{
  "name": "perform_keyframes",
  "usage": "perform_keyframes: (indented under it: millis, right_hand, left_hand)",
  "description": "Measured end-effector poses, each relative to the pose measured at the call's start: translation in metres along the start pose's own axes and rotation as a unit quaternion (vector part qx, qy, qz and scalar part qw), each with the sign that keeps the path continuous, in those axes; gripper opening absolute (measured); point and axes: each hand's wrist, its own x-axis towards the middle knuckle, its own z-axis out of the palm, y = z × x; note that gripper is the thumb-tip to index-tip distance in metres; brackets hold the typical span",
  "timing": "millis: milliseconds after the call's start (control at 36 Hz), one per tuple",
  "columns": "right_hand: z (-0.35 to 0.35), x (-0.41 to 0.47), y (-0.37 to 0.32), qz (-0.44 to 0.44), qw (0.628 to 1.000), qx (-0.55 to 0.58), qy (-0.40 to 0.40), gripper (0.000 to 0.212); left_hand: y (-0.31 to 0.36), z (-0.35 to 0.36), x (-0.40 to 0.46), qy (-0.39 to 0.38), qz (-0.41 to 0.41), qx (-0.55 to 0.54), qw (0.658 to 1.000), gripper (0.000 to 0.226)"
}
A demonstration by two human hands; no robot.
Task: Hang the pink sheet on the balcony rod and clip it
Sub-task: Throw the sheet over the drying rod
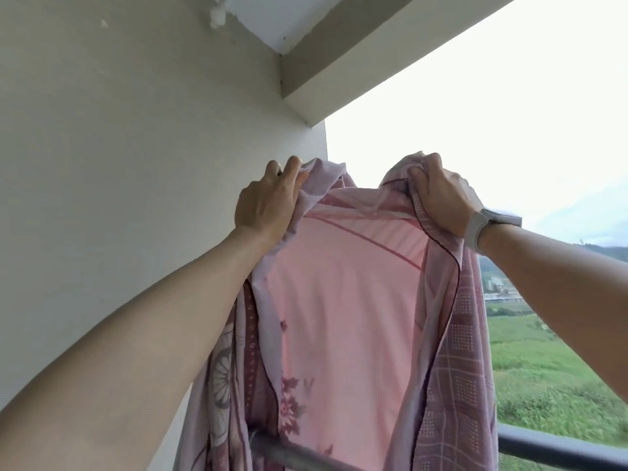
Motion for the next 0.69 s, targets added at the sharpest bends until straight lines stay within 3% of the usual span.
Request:
perform_keyframes:
  millis: [194,389,528,611,694]
  right_hand:
    - [-0.07,-0.03,-0.001,0.056,0.995,0.078,-0.009,0.036]
    - [-0.17,-0.064,0.021,0.065,0.991,0.111,-0.028,0.035]
    - [-0.249,-0.091,0.061,0.072,0.991,0.09,-0.064,0.036]
    - [-0.292,-0.112,0.078,0.051,0.992,0.08,-0.077,0.04]
    - [-0.333,-0.129,0.092,0.025,0.99,0.085,-0.108,0.03]
  left_hand:
    - [0.049,-0.063,-0.028,-0.02,-0.021,-0.013,1.0,0.037]
    - [0.138,-0.111,-0.057,-0.043,-0.044,-0.115,0.991,0.033]
    - [0.218,-0.137,-0.079,-0.051,-0.041,-0.175,0.982,0.053]
    - [0.26,-0.153,-0.087,-0.034,-0.049,-0.189,0.98,0.048]
    - [0.3,-0.173,-0.095,-0.014,-0.054,-0.188,0.98,0.059]
